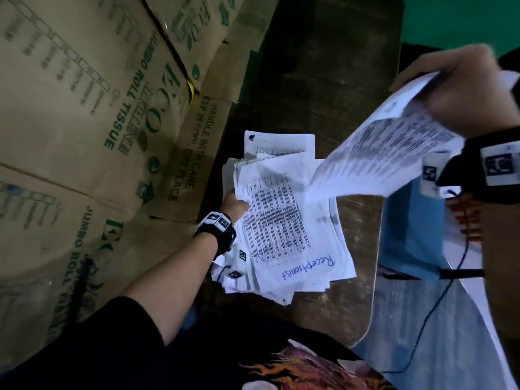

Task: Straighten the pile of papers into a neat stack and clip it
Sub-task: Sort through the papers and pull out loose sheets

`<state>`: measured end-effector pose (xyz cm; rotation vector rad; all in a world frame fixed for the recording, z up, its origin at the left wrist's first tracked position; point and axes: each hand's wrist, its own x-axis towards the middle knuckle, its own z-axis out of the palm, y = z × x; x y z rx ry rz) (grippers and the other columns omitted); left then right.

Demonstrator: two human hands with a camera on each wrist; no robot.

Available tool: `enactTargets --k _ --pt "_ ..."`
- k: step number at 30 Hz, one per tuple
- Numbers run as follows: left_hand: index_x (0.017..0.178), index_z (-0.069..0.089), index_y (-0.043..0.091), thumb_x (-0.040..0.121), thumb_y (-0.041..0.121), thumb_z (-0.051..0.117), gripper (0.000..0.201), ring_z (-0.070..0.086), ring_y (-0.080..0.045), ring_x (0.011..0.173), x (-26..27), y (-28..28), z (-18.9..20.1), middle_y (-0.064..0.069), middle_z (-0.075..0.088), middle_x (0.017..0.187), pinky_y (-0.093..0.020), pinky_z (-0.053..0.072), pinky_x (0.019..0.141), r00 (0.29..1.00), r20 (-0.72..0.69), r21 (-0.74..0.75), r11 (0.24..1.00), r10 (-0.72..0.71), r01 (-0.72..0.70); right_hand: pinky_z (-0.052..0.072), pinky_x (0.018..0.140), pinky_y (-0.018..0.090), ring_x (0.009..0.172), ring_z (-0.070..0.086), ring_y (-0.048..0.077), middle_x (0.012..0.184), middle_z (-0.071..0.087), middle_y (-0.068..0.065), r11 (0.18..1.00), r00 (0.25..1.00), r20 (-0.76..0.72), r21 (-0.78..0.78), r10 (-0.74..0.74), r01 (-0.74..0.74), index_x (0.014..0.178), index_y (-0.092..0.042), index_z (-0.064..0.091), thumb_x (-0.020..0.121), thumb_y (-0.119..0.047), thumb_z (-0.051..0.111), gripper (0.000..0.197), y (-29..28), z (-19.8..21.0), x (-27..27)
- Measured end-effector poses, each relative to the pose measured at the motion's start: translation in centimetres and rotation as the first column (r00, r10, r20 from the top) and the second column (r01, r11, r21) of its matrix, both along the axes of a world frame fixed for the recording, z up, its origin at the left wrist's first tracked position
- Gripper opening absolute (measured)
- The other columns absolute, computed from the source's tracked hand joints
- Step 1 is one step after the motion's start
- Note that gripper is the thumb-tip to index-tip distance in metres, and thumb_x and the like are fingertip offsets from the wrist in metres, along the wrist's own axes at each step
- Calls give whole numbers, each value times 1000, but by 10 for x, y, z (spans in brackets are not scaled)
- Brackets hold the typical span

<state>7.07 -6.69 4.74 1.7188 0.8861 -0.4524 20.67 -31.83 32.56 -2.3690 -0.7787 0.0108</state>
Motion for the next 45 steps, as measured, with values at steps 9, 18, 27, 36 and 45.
enactTargets --k 9,18,27,36,45 --pt "115 61 3 76 20 73 45 63 -26 102 -12 -1 0 -10 66 112 -44 50 94 986 102 -280 955 129 -96 36 93 39 97 64 25 94 73 3 883 976 -186 -433 110 -182 78 -24 67 86 -16 60 14 76 -158 -10" --pt "121 58 13 77 45 74 57 56 -22 115 -26 7 -8 -4 62 122 -39 38 105 983 36 -381 912 178 -151 19 96 42 106 54 26 98 71 7 830 989 -115 -539 95 -143 107 -22 70 92 -21 60 19 110 -258 -27" --pt "114 57 2 78 -11 63 39 61 -24 91 -28 4 -27 -10 65 99 -30 46 78 984 80 -122 981 159 -149 27 102 49 122 49 30 132 53 8 896 815 -381 -262 -437 358 124 -21 58 92 -40 58 37 89 -275 56" --pt "114 59 8 79 7 65 36 56 -29 106 -11 22 -32 -16 58 121 -33 45 89 999 50 121 992 11 -17 45 52 30 88 64 34 108 65 19 857 666 -545 -394 -509 331 122 3 57 81 -21 76 52 69 -314 119" --pt "147 22 13 78 12 72 84 28 -31 138 -12 4 -34 -16 20 152 -32 30 108 990 -100 319 940 -96 123 45 66 29 77 57 18 86 64 11 875 710 -555 -71 -434 479 99 5 67 85 -11 70 22 71 -294 110"
